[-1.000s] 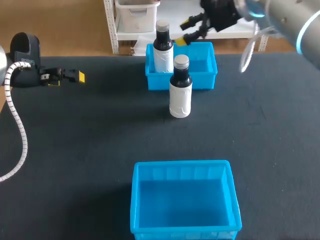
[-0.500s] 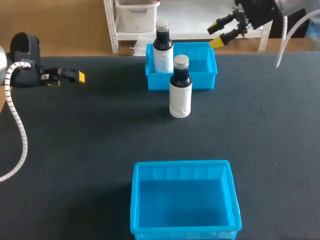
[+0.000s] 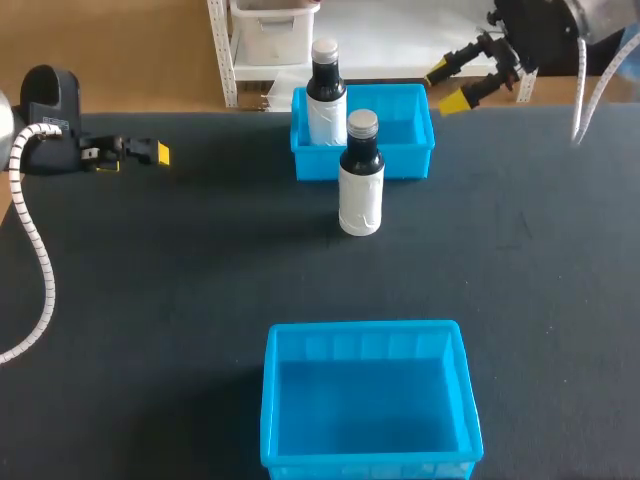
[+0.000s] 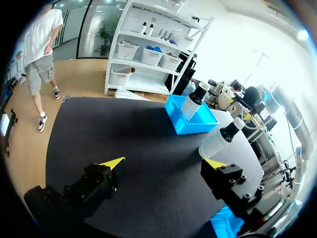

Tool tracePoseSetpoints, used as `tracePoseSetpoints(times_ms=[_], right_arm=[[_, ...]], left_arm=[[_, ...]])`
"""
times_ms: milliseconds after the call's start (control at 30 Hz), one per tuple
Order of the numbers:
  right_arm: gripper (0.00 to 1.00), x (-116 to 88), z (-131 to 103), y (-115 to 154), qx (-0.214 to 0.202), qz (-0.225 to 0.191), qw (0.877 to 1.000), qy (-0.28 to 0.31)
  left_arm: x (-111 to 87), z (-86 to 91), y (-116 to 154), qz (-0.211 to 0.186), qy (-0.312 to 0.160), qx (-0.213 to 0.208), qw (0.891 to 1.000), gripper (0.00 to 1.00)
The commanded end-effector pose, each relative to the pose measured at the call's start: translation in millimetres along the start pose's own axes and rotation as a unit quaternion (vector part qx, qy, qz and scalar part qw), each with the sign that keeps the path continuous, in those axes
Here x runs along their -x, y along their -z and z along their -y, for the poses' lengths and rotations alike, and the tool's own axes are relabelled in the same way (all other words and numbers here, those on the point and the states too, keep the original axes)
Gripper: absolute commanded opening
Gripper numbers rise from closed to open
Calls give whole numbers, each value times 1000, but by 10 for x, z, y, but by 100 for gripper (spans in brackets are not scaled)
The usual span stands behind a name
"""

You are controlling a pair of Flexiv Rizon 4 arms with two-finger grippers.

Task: Pick up the bottle, and place it in the far bin if it is heavy, or in the near bin if it is light.

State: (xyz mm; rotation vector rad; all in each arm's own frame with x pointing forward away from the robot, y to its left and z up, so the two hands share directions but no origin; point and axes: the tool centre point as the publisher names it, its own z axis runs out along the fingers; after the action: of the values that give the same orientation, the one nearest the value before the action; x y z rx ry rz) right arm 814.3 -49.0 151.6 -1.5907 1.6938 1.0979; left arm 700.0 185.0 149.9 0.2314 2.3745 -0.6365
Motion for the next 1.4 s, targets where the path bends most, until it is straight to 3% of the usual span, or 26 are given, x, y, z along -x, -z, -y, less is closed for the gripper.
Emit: tracePoseSetpoints(times_ms=[33,300,667,1400], right_arm=[[100,-44,-329,-116,-88,-1,996,3],[100,-24,-453,-368,-108,-13,994,11],[100,51,-493,-639,-113,4,993,25],[100,184,-548,-1140,-72,8,997,28]], left_arm=[[0,0,0,0,0,0,1000,100],[0,0,0,0,0,0,1000,100],[0,0,0,0,0,0,1000,100],[0,0,0,0,0,0,1000,100]])
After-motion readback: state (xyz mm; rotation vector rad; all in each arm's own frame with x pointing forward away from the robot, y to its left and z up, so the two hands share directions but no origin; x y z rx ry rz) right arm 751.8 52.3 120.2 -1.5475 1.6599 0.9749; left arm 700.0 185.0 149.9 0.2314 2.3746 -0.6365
